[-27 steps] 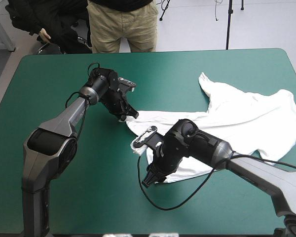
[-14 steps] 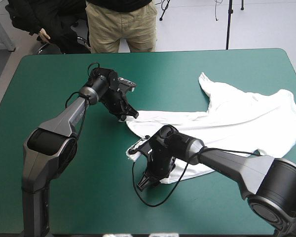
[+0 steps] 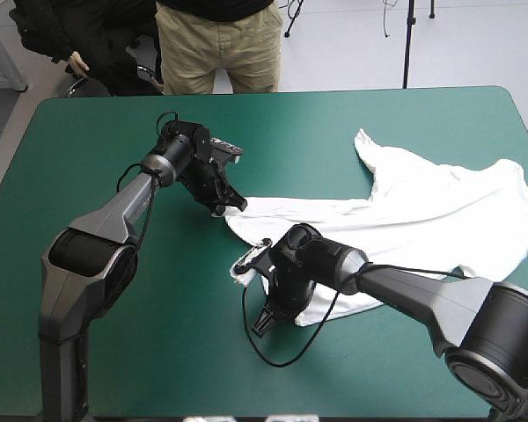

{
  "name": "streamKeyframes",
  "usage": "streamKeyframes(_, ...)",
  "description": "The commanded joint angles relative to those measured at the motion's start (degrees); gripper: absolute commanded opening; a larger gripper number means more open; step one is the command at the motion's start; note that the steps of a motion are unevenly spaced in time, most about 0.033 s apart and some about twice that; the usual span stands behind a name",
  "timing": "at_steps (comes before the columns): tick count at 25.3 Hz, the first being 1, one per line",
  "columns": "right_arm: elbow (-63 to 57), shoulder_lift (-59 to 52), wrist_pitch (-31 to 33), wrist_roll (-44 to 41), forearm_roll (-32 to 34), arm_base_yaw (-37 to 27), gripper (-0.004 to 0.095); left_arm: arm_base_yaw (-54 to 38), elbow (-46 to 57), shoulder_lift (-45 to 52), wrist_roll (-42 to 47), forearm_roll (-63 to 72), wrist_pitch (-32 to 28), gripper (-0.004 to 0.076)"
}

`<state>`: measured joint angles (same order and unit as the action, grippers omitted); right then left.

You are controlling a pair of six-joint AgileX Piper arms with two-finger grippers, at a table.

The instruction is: Fold the cloth

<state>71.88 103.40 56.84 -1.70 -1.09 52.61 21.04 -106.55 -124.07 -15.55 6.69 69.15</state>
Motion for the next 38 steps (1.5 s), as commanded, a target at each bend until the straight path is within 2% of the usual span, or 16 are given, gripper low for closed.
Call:
streamKeyframes(1, -1.1, -1.0, 0.2, -0.3, 0.1, -0.1, -0.0017, 0.1, -0.7, 3.0, 0.4, 0.4, 2.8, -0.0017)
streamKeyframes(4, 1.7, -7.0, 2.4, -2.1, 2.8, -2.0, -0.0018, -0.1, -0.7, 7.1, 2.2, 0.2, 4.8, -0.0017)
streamKeyframes(9, 9.3, -16.0, 7.2, -2.6, 4.5, -7.0, -0.0017, -2.1, -0.7, 15.5, 7.5, 1.0, 4.8, -0.0017)
streamKeyframes(13, 18.4, -23.3, 14.6, -2.6, 11.3, -11.0, -0.0018, -5.7, -0.7, 25.8, 9.7, 8.4, 4.8, -0.0017)
streamKeyframes(17, 25.0, -29.5, 14.2, -2.7, 20.1, -12.5, -0.0017, -10.4, -0.7, 35.6, 9.6, 19.0, 3.3, -0.0017)
streamKeyframes(27, 39.4, -33.1, 3.8, -2.5, 33.2, -12.5, -0.0018, -10.8, -0.7, 53.2, 4.5, 20.3, -14.2, -0.0018)
streamKeyframes(32, 47.6, -33.0, -6.1, 0.5, 35.2, -12.5, -0.0017, -10.8, -0.7, 60.0, 3.2, 19.6, -28.5, -0.0018)
streamKeyframes(38, 54.1, -33.0, -15.9, 2.7, 35.2, -12.5, -0.0017, -10.8, -0.7, 64.2, 0.0, 20.0, -41.0, -0.0018)
